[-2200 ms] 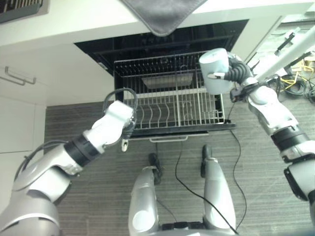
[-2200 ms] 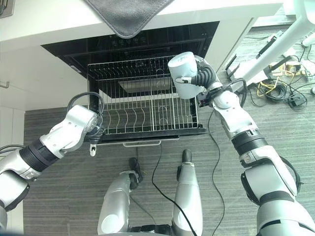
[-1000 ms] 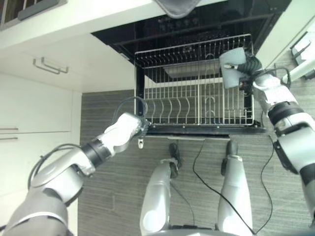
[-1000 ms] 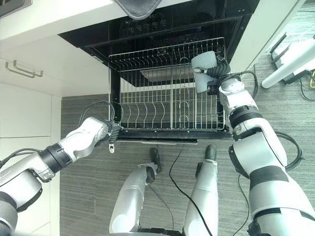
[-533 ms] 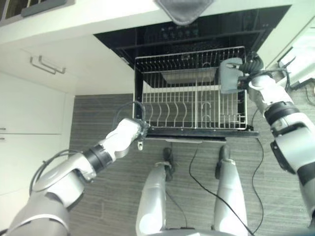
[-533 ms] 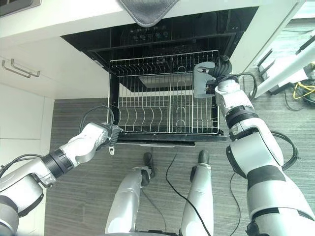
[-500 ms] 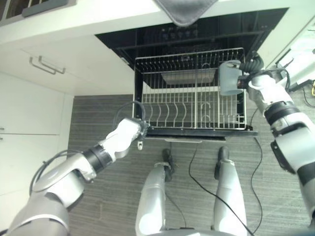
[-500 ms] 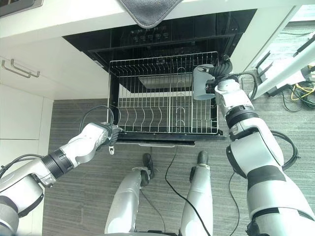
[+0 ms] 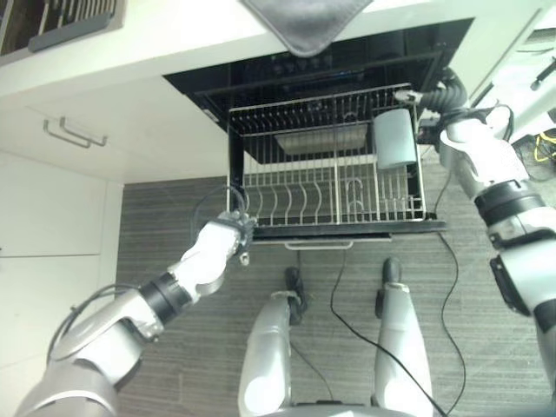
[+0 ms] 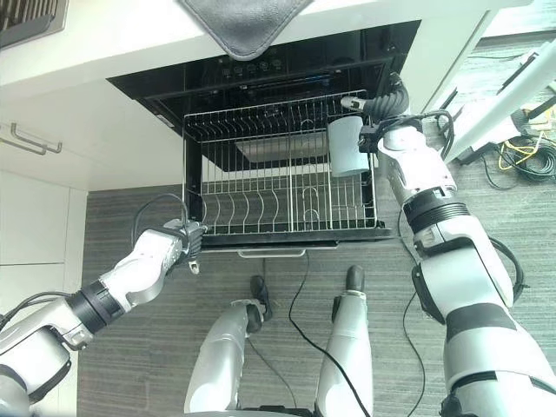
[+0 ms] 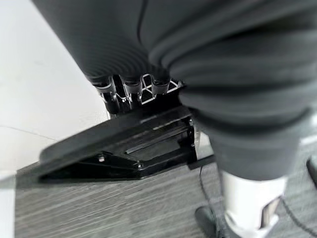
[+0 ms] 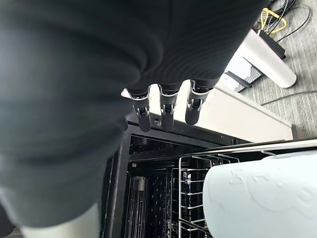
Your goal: Place the dishes in the dishwasher.
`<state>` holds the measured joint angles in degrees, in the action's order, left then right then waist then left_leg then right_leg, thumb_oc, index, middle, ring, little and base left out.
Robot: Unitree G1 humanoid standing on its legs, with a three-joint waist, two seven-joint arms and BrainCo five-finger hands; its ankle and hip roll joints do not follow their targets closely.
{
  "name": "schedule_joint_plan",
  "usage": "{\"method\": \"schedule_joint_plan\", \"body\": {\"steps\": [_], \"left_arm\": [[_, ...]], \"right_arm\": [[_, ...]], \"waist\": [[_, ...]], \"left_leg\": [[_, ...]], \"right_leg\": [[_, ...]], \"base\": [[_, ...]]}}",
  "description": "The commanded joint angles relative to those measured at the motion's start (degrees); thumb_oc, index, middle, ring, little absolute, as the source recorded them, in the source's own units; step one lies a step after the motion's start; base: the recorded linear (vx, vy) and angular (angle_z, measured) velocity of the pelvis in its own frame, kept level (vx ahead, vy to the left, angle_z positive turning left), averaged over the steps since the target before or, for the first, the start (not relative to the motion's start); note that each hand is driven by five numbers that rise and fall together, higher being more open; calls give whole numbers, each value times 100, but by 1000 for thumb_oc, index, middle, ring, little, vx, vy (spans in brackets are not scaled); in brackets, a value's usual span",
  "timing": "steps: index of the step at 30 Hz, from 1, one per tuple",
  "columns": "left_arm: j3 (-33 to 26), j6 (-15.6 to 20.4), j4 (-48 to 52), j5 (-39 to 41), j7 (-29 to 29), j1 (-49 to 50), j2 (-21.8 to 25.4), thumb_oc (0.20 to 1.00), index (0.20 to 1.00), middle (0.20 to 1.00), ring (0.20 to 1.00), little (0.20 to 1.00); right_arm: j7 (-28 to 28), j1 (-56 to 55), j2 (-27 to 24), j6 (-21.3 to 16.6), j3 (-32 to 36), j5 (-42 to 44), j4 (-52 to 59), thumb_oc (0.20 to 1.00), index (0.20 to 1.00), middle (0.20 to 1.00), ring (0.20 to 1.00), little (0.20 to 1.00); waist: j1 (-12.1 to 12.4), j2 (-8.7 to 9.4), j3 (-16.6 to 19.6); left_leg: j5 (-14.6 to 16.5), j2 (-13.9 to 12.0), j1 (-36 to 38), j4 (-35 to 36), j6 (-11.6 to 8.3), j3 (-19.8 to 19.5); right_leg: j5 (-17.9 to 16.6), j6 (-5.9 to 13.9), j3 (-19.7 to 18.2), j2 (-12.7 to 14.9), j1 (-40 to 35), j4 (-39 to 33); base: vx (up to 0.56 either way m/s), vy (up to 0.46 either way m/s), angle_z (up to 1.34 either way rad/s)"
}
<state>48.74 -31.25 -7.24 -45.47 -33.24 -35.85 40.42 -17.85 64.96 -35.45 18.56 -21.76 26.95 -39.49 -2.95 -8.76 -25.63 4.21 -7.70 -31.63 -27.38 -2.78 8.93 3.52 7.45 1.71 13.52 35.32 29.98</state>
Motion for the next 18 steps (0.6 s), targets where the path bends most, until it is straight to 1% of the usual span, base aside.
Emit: {"method": "schedule_joint_plan", "body": {"steps": [1,2,3,4,5,6,7,8,9,10,11,12,13,15,16,17,18], "left_arm": [[-142,506,794,2035,1921,1717,119,1000,1000,1000,1000,1000],[-417,686,1062,2310,2341,1804,178,1000,1000,1000,1000,1000],[-954,1039,1558,2811,2990,2006,290,1000,1000,1000,1000,1000],[-1356,1225,1934,3064,3294,2116,381,1000,1000,1000,1000,1000],[-1640,1456,2158,3271,3622,2185,464,1000,1000,1000,1000,1000],[-2002,1650,2362,3460,3722,2240,563,1000,1000,1000,1000,1000],[-2800,2101,2702,4022,3997,2288,755,1000,1000,1000,1000,1000],[-3334,2410,2824,4412,4172,2304,803,1000,1000,1000,1000,1000],[-3574,2575,2816,4566,4257,2307,800,1000,1000,1000,1000,1000],[-3910,3023,2683,4751,4480,2294,666,1000,1000,1000,1000,1000],[-3971,3137,2671,4750,4529,2306,610,1000,1000,1000,1000,1000],[-4173,3495,2673,4745,4649,2350,377,1000,1000,1000,1000,1000],[-4290,3686,2664,4683,4723,2412,217,1000,1000,1000,1000,1000],[-4398,4040,2682,4669,4915,2494,18,1000,1000,1000,1000,1000],[-4538,4350,2721,4796,5003,2591,-195,1000,1000,1000,1000,1000],[-4611,4517,2738,4892,5057,2649,-290,1000,1000,1000,1000,1000],[-4757,4769,2793,5098,5053,2737,-425,1000,1000,1000,1000,1000]], "right_arm": [[102,-355,-372,201,638,-165,1303,1000,1000,1000,1000,1000],[39,-651,-398,268,773,-151,1690,1000,1000,1000,1000,1000],[-29,-1182,-430,347,1008,-89,2351,1000,1000,1000,1000,1000],[-84,-1632,-427,302,1173,-128,2791,1000,1000,1000,1000,1000],[-104,-1941,-406,224,1284,-187,3053,1000,1000,1000,1000,1000],[-160,-2282,-372,194,1390,-201,3354,1000,1000,1000,1000,1000],[-264,-3031,-240,71,1621,-290,3869,1000,1000,1000,1000,1000],[-353,-3493,-144,-113,1784,-224,4136,1000,1000,1000,1000,1000],[-390,-3741,-33,-226,1840,-242,4285,1000,1000,1000,1000,1000],[-351,-4170,204,-455,1965,-285,4481,1000,1000,1000,1000,1000],[-342,-4248,233,-488,1996,-262,4539,1000,1000,1000,1000,1000],[-303,-4496,361,-590,2106,-326,4723,1000,1000,1000,1000,1000],[-273,-4645,395,-686,2197,-368,4787,1000,1000,1000,1000,1000],[-272,-4793,414,-800,2294,-373,4891,1000,1000,1000,1000,1000],[-285,-4924,415,-859,2427,-434,5013,1000,1000,1000,1000,1000],[-291,-4985,411,-925,2489,-483,5064,1000,1000,1000,1000,1000],[-279,-5062,376,-1003,2622,-537,5204,1000,1000,1000,1000,1000]], "waist": [[40,161,-416],[22,160,-416],[7,163,-416],[-1,165,-416],[-2,178,-415],[9,198,-408],[24,271,-379],[36,358,-351],[29,423,-338],[8,553,-308],[6,577,-296],[7,660,-239],[13,706,-192],[28,768,-122],[60,838,4],[73,862,57],[91,909,175]], "left_leg": [[138,89,197,194,-9,-182],[128,81,250,222,-8,-146],[108,78,344,286,4,-102],[91,77,402,331,7,-88],[83,77,451,358,9,-84],[88,74,487,371,12,-88],[95,50,567,407,1,-86],[101,28,658,457,-2,-81],[107,13,724,490,-6,-83],[117,7,874,568,-17,-102],[117,9,916,593,-21,-104],[76,23,1051,708,-23,-98],[123,25,1171,757,-39,-91],[78,36,1285,860,-45,-82],[87,71,1461,965,-52,-82],[102,88,1558,1009,-54,-81],[122,120,1697,1086,-50,-61]], "right_leg": [[409,-364,165,-345,-393,-331],[398,-361,166,-345,-450,-373],[377,-356,177,-354,-557,-452],[353,-353,190,-357,-635,-514],[335,-349,203,-357,-704,-562],[326,-347,218,-360,-765,-598],[291,-345,259,-367,-913,-703],[275,-345,301,-398,-1065,-810],[275,-347,322,-424,-1169,-876],[264,-351,358,-479,-1367,-1009],[260,-351,370,-486,-1419,-1048],[208,-361,411,-507,-1580,-1204],[240,-356,435,-512,-1713,-1276],[182,-359,463,-516,-1837,-1405],[157,-362,503,-520,-2045,-1572],[148,-357,520,-509,-2158,-1652],[106,-339,547,-485,-2310,-1789]], "base": [[1,78,-19],[-8,35,-22],[-10,23,-19],[0,0,0],[-11,-25,7],[-19,-101,10],[-24,-172,10],[-18,-196,17],[-7,-187,28],[3,-120,24],[-8,-100,14],[14,-36,-2],[0,0,0],[0,0,0],[20,41,2],[34,105,6],[54,139,8]]}}
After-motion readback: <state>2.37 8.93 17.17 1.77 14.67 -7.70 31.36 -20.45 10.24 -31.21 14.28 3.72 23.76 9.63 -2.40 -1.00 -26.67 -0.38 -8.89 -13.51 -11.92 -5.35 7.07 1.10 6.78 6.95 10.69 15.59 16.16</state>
